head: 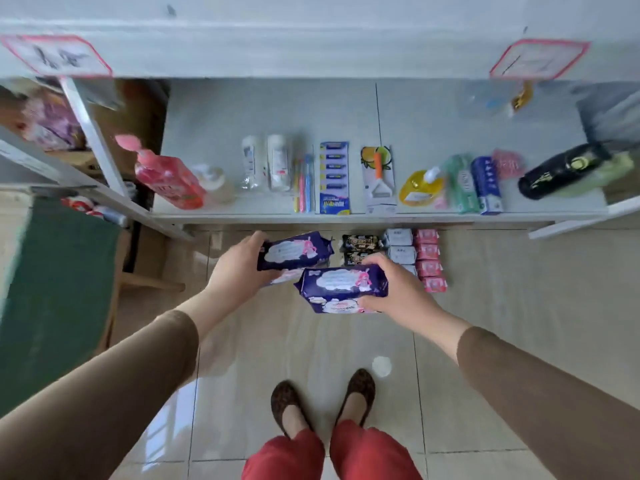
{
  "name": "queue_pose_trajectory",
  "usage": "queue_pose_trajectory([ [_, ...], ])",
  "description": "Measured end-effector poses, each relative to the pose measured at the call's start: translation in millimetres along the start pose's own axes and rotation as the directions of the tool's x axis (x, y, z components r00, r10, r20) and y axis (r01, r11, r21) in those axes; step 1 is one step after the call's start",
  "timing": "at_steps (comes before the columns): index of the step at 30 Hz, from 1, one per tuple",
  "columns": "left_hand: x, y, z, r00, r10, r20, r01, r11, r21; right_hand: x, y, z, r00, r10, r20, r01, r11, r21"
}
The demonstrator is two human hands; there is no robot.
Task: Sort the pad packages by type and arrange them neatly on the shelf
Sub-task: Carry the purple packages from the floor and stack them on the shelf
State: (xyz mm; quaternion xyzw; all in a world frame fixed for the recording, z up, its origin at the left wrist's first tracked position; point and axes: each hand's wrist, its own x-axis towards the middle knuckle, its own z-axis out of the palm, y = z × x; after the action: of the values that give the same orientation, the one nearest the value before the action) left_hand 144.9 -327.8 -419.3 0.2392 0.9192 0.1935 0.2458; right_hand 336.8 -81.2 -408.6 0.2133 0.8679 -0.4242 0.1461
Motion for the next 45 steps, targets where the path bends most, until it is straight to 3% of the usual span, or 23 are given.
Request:
queue_pose_trajectory([
  [4,-44,73,-115,0.990,0.095,-0.100,-0.096,0.995,-0.006,-56,-87,-101,0.999,-0.010,-0.048,0.015,0.996,0.090],
  [10,-58,158,-242,0.930,0.262,-0.260,-0.266,0.964,0.020,-91,-173,-220,0.972,-0.135,-0.193,0.165,0.975,0.150],
  [21,61,274,-370,0.839,0.371,-0.397,-0.294,0.925,0.242,-4,-224,-366,0.892,-0.292,-0.344,0.384,0.893,0.236],
  [31,227,279,-432,0.842,0.365,-0.397,-0.189,0.889,0.417,112,-260,-389,0.878,-0.295,-0.378,0.415,0.861,0.294],
  [37,304,257,-452,0.886,0.330,-0.326,-0.167,0.883,0.438,171,-279,-376,0.884,-0.257,-0.390,0.387,0.870,0.304],
  [42,338,246,-461,0.910,0.334,-0.245,-0.075,0.715,0.695,213,-288,-364,0.852,-0.248,-0.461,0.385,0.894,0.230],
  [45,346,240,-465,0.909,0.338,-0.243,-0.082,0.718,0.691,235,-298,-358,0.853,-0.262,-0.451,0.372,0.911,0.175],
])
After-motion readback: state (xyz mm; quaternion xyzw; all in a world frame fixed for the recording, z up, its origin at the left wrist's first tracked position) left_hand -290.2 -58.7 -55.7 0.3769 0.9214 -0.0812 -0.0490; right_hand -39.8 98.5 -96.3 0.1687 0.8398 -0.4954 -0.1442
